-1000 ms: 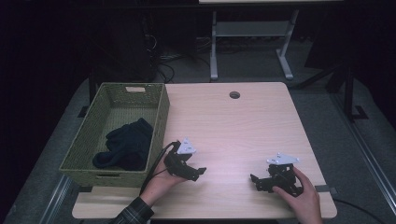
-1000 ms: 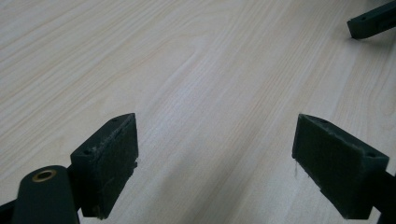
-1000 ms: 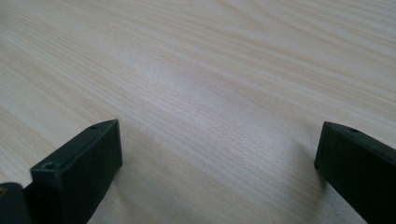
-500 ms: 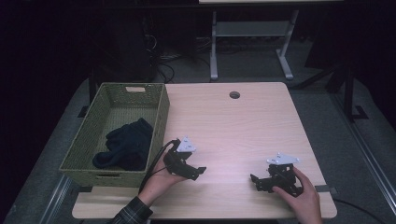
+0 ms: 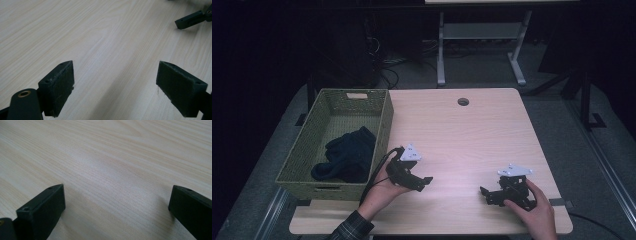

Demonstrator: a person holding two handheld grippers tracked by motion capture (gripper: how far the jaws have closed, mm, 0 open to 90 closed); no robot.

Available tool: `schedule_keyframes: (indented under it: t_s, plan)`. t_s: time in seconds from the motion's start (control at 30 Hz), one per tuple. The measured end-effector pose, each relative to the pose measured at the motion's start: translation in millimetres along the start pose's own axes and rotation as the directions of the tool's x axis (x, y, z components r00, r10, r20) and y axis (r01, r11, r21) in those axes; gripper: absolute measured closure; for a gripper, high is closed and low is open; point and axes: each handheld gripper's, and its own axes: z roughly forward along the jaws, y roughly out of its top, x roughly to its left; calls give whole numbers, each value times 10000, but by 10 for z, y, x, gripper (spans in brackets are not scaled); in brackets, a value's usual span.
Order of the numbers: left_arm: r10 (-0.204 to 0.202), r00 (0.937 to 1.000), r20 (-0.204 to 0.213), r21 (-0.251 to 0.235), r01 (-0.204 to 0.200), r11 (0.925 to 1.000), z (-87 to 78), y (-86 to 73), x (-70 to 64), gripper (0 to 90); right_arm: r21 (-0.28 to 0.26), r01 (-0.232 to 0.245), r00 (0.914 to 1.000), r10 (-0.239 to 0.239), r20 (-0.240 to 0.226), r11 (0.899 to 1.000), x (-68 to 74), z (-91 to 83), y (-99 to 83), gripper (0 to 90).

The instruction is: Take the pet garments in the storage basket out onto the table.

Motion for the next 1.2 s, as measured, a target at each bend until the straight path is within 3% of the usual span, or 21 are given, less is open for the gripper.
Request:
schedule_keyframes:
  t_s: [0.7, 1.2]
  plan:
    - [231, 9995, 194, -290, -225, 9993, -150, 177, 40, 144, -4, 6, 10000, -6, 1, 10000, -1, 0, 0, 5]
    - [8, 9998, 196, -638, 4, 9980, -345, 294, 168, 158, -13, 18, 10000, -18, 0, 10000, -2, 1, -1, 4]
